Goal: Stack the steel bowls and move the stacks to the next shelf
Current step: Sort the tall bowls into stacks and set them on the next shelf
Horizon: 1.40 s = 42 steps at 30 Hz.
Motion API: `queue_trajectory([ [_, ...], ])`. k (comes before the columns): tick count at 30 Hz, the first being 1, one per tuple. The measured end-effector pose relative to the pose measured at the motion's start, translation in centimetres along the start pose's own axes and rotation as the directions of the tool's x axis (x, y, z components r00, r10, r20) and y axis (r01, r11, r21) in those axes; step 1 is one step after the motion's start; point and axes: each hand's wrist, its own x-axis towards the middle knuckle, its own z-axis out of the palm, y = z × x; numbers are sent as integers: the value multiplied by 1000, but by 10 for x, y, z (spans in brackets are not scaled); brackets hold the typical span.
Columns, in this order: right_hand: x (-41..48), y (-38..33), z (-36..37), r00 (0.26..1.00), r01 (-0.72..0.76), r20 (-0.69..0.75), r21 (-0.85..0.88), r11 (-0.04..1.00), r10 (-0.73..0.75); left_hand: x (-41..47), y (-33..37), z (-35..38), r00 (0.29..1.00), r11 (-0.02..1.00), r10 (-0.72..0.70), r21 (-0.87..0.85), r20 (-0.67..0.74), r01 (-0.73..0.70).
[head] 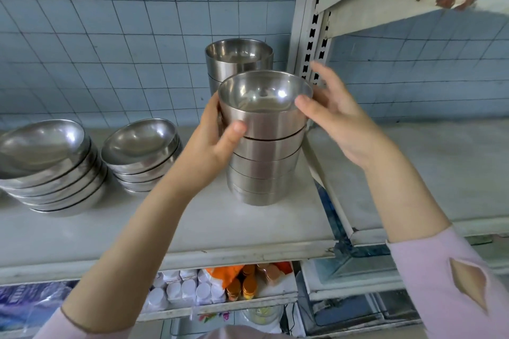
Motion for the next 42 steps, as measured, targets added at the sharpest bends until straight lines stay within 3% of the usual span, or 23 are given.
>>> queue_trajectory([
  [6, -14, 23, 29, 978, 60, -208, 138, 989, -30, 4, -8, 7, 1000, 999, -19, -34, 21, 20],
  [12, -12, 25, 27, 982, 49, -187, 132, 990, -24, 6, -7, -1, 994, 996, -66, -48, 85, 70],
  [14, -12, 34, 32, 982, -68, -154, 229, 971, 105, -1, -12, 2, 983, 976, -140, -152, 116, 157],
  [16, -16, 49, 44, 937, -258, -144, 336, 906, 320, -19, -21, 12, 947, 898, -304, -300, 106, 322],
  [18, -22, 66, 55, 884, -389, -106, 372, 843, 455, -36, -30, 22, 866, 772, -472, -397, 167, 497],
  [20, -26, 77, 59, 864, -413, -111, 400, 818, 491, -41, -37, 26, 802, 642, -568, -510, 186, 573],
  [22, -28, 79, 57, 872, -378, -152, 395, 838, 465, -37, -36, 26, 781, 580, -594, -571, 191, 581],
  [33, -61, 56, 44, 892, -290, -238, 350, 891, 384, -46, -23, 36, 846, 689, -486, -500, 217, 524],
  [42, -109, 61, -83, 890, -256, -289, 324, 911, 353, -20, 19, 149, 843, 735, -468, -414, 264, 537],
])
